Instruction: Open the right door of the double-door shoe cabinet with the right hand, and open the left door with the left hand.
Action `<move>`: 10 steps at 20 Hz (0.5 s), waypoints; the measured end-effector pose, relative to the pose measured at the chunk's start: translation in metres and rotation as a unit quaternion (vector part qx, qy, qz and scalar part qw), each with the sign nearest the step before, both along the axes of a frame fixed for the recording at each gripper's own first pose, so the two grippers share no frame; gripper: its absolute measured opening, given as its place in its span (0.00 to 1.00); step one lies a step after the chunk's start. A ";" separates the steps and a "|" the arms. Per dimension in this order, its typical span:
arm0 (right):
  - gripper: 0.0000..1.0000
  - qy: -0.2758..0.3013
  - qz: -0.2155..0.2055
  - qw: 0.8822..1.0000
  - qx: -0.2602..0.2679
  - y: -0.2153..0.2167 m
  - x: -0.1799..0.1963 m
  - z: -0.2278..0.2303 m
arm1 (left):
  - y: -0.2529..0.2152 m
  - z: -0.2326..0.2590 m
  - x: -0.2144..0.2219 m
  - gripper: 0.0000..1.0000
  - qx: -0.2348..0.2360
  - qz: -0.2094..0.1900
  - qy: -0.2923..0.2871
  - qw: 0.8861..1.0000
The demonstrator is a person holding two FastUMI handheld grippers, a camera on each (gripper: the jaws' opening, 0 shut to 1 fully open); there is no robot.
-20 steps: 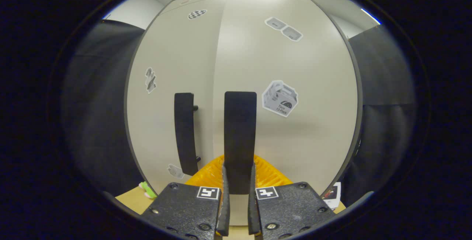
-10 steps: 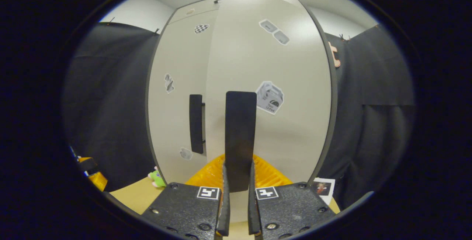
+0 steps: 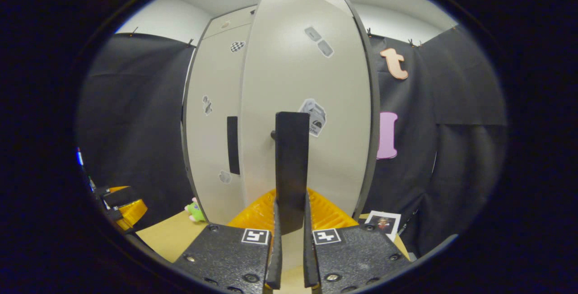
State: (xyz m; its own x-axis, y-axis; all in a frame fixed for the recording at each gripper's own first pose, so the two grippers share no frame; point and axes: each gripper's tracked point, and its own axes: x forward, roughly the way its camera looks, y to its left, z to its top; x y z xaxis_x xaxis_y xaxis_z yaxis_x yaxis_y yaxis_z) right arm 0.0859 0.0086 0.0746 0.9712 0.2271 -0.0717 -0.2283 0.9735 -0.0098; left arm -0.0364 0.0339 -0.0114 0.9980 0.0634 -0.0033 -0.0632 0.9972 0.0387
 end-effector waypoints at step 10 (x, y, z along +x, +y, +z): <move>0.20 -0.001 -0.054 0.998 -0.027 -0.044 -0.015 -0.001 | -0.006 -0.006 0.009 0.95 -0.009 -0.008 0.004 1.000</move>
State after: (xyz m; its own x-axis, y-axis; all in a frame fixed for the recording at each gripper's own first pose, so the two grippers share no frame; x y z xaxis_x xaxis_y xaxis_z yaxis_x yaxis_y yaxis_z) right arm 0.0710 -0.0357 0.0734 0.9900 0.1172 -0.0783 -0.1222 0.9905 -0.0629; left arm -0.0278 0.0276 -0.0178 0.9988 0.0471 -0.0114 -0.0468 0.9987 0.0219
